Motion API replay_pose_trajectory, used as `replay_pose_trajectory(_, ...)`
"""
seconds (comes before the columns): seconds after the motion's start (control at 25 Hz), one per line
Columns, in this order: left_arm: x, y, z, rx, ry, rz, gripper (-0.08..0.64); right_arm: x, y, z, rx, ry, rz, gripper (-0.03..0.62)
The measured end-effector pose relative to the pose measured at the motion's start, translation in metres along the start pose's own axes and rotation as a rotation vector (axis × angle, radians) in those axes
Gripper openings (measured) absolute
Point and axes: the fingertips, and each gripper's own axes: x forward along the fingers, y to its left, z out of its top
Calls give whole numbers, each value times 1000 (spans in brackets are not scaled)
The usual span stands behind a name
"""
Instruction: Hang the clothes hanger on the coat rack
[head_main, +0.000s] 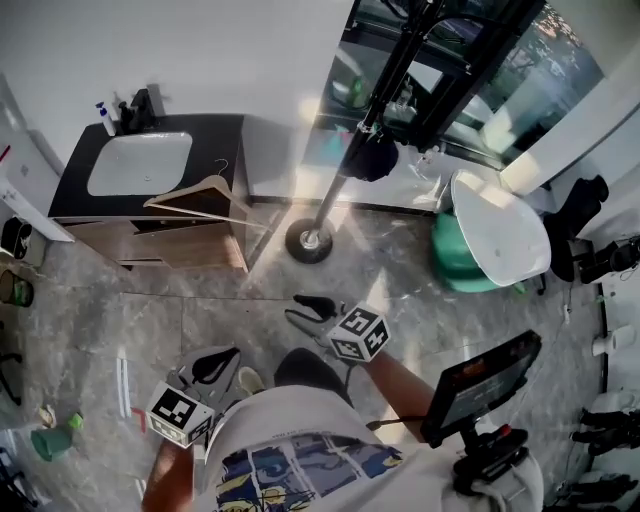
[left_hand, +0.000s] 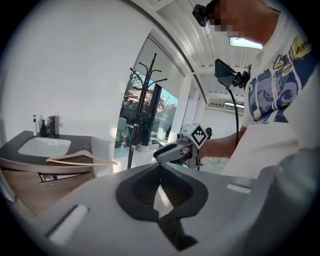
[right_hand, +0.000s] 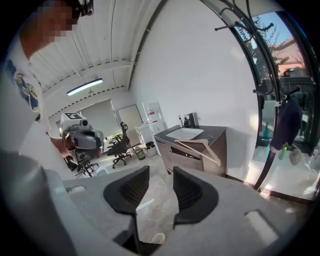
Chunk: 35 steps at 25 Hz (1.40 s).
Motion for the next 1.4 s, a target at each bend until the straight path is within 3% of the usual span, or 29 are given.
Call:
replay_pose_trajectory(0.28, 8, 59, 32, -45, -40, 56, 3, 66, -101, 32, 44, 86, -12, 190)
replay_pose_trajectory(0.72, 33, 147, 65, -84, -19, 236, 3, 208, -231, 23, 390, 213, 198, 275)
replay_pose_trajectory(0.96, 42, 165, 70, -130, -7, 302, 3, 258, -256, 7, 567, 233, 346, 299)
replay_pose_trajectory(1.2, 40, 177, 66, -178, 11, 385, 3, 285, -239, -4, 716, 275, 540, 299)
replay_pose_trajectory(1.32, 37, 181, 64, -188, 9, 406, 3, 294, -231, -1, 763, 269, 591, 298)
replay_pose_trajectory(1.4, 36, 182, 67, -193, 13, 421, 3, 297, -228, -1, 802, 259, 613, 244)
